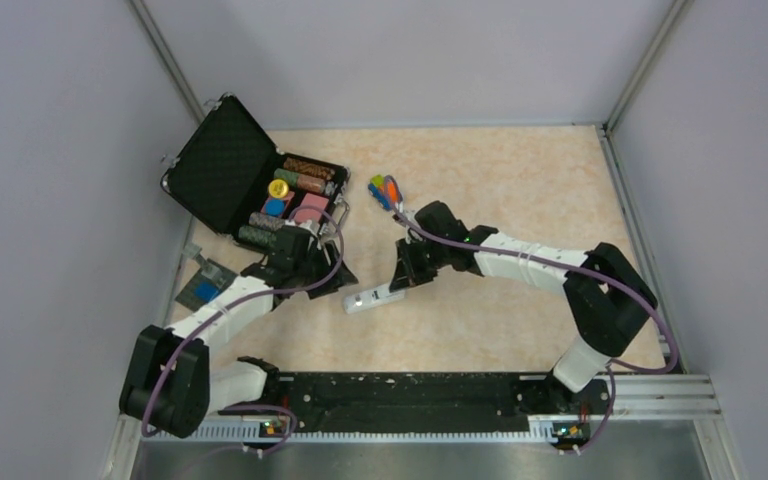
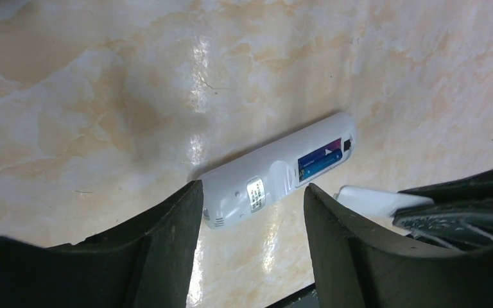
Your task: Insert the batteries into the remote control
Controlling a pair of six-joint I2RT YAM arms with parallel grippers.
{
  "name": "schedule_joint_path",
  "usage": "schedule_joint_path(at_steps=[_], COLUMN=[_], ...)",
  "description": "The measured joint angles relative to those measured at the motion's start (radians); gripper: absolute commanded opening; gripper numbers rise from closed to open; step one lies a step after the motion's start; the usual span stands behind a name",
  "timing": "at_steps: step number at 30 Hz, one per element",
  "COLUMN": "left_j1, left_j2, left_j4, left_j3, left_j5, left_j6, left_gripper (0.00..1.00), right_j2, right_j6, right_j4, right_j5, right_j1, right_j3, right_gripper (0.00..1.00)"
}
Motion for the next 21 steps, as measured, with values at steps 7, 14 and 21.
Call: schedule_joint_path(at_steps=[7, 14, 21], left_j1=[0.000, 0.000, 0.000], left_j2=[0.000, 0.040, 0.092], left_j4=[0.001, -0.006, -0.037], left_j3=[-0.008, -0.007, -0.003], left_j5=[0.063, 0.100, 0.100], left_j6=[-0.002, 0.011, 0.019], left_gripper=[0.58, 0.59, 0.59], right_j2=[0.058, 0.121, 0.134], right_j6=[-0.036, -0.052, -0.052], right_j4=[0.003, -0.002, 0.002], right_j5=[-0.082, -0.126, -0.135], right_j1=[-0.045, -0.049, -0.049], right_j3=[0.057, 0.060, 0.060], right_gripper=[0.00, 0.00, 0.00])
